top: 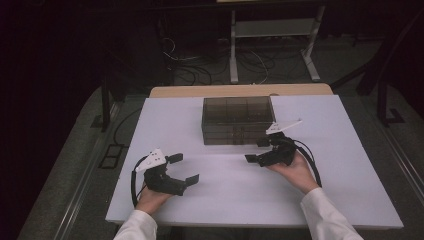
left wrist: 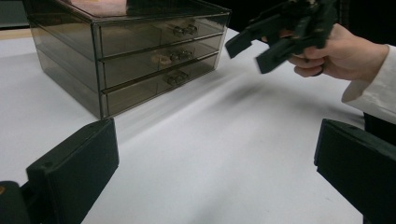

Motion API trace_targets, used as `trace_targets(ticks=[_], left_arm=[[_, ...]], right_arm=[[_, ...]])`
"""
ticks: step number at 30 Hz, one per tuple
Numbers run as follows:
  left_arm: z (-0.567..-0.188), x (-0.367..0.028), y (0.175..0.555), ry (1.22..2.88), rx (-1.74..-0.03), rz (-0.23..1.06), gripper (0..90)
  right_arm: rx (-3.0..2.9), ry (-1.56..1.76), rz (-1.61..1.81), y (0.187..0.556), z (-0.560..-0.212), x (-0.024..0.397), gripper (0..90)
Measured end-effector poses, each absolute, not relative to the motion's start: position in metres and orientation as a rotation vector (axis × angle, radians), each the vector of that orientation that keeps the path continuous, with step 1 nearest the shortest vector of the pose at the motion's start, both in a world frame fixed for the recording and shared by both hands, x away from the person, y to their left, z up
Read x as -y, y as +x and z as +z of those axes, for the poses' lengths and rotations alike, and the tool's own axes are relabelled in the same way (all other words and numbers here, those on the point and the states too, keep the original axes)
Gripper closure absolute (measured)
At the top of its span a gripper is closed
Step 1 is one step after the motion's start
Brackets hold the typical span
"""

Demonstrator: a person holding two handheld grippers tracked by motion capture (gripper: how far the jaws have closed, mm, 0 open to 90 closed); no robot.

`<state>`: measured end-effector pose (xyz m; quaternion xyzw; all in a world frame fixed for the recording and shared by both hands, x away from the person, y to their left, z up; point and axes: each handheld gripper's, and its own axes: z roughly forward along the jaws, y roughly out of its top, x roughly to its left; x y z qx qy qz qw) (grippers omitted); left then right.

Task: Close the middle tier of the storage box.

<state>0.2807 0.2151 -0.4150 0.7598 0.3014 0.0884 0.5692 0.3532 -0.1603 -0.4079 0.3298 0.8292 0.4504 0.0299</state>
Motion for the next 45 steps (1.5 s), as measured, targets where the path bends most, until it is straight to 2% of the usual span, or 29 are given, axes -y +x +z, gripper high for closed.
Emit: trace_targets(ticks=[9,12,45], left_arm=[[-0.415,-0.215,0.281,1.781,-0.706,0.206,0.0],[-0.415,-0.215,0.280,1.781,-0.706,0.209,0.0],[-0.413,-0.215,0.280,1.771,-0.708,0.210,0.0]], right_arm=[[-2.515,1.039,1.420,0.337,-0.401,0.182,18.4],[-2.514,1.073,1.385,0.334,-0.404,0.187,1.4],[-2.413,1.181,1.418,0.296,-0.414,0.237,1.4]])
